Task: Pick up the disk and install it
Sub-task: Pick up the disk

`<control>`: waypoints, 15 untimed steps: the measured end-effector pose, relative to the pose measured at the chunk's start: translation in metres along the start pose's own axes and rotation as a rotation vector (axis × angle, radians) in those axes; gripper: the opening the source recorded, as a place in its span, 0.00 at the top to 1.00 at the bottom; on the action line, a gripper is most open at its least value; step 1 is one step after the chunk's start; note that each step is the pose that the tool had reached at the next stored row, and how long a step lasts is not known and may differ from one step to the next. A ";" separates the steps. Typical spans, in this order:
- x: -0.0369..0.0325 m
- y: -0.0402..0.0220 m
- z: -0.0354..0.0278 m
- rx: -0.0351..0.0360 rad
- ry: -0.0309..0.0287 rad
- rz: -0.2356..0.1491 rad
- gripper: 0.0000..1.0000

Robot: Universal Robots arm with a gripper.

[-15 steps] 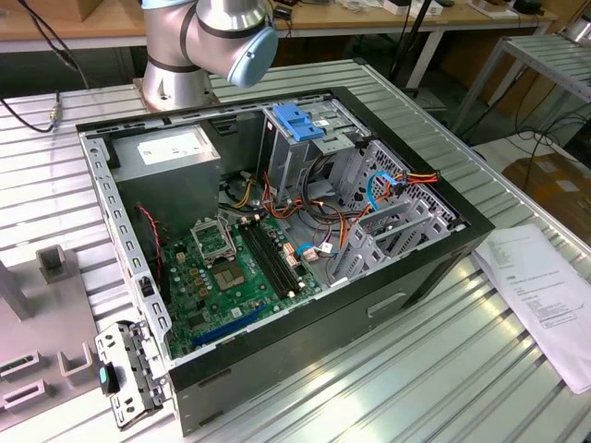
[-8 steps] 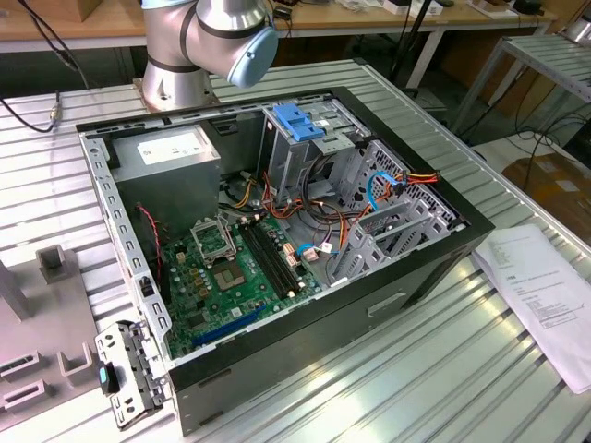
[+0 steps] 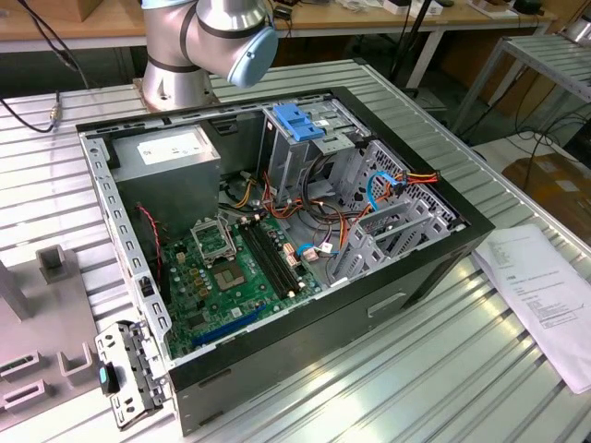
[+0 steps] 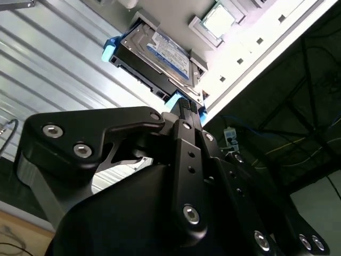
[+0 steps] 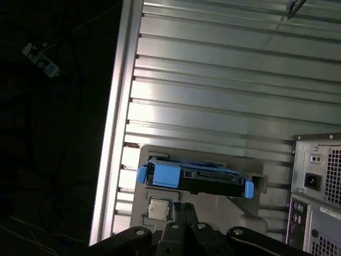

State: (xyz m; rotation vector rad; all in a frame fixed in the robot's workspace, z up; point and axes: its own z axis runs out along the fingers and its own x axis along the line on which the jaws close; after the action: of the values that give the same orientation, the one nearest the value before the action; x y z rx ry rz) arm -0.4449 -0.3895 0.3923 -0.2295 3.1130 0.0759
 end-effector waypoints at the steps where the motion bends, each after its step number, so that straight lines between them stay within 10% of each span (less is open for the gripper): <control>1: 0.0000 0.0000 0.0000 -0.0008 0.0016 -0.034 0.89; 15: -0.0001 -0.0001 0.0008 -0.0022 0.0146 -0.301 0.89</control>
State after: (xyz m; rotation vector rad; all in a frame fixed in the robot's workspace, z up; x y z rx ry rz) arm -0.4448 -0.3895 0.3914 -0.6960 3.0507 0.0724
